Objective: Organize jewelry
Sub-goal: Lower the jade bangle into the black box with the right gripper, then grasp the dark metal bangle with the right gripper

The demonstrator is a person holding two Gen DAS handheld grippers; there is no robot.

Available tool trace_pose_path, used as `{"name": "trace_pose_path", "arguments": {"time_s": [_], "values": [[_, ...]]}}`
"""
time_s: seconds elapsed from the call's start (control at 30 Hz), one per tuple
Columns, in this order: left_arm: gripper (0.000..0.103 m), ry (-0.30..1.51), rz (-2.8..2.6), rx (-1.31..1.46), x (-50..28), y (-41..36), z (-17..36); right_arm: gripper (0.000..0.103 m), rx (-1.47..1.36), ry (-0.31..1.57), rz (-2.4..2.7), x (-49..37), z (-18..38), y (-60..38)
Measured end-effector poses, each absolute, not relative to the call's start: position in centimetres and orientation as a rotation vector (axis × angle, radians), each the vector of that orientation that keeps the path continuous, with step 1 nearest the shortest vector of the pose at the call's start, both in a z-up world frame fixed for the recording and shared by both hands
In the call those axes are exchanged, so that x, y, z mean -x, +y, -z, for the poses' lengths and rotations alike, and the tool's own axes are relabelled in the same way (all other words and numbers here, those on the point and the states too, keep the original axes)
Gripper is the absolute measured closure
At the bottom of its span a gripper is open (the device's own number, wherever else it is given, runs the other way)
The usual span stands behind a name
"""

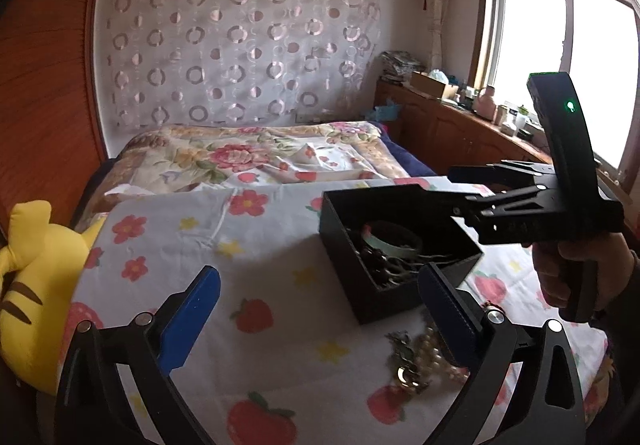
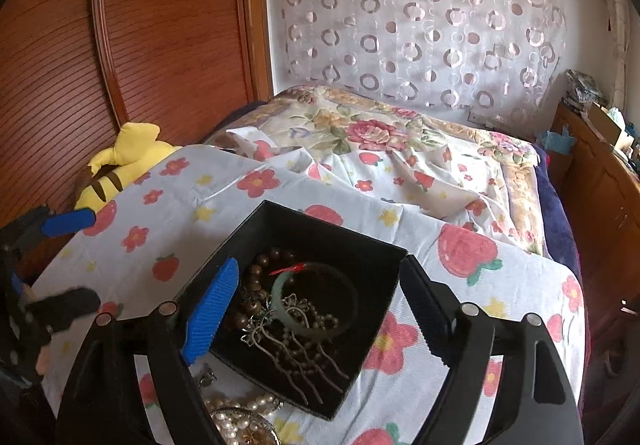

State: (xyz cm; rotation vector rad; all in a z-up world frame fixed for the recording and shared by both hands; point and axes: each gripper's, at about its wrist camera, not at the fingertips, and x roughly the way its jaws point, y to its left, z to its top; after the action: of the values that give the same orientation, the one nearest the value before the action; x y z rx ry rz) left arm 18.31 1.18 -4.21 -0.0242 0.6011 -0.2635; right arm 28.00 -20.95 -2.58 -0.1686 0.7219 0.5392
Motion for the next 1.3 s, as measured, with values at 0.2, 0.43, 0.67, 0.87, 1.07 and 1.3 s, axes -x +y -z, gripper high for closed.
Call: {"name": "trace_pose_path", "arguments": {"time_s": [0.2, 0.43, 0.67, 0.87, 1.07, 1.3], "values": [[0.008, 0.632, 0.302, 0.005, -16.5, 0.1, 5.4, 0.037, 0.152, 0.711, -0.589, -23.8, 2.6, -22.4], [0.008, 0.679, 0.321, 0.003, -14.6, -0.1, 7.2, 0.068, 0.186, 0.774, -0.628, -19.6, 5.0, -22.9], [0.008, 0.711, 0.339, 0.006, -14.1, -0.1, 7.8, 0.086, 0.177, 0.875, -0.597, -20.3, 8.6, -23.3], [0.008, 0.716, 0.345, 0.002, -13.7, -0.3, 8.2, 0.086, 0.169, 0.913, -0.608, -20.6, 9.5, -23.1], [0.008, 0.728, 0.347, -0.001, -13.6, -0.5, 8.6, 0.097, 0.168, 0.927, -0.626, -20.6, 9.7, -22.9], [0.008, 0.756, 0.370, -0.040, -13.6, -1.7, 9.3, 0.098, 0.142, 0.814, -0.622, -18.9, 7.4, -23.9]]}}
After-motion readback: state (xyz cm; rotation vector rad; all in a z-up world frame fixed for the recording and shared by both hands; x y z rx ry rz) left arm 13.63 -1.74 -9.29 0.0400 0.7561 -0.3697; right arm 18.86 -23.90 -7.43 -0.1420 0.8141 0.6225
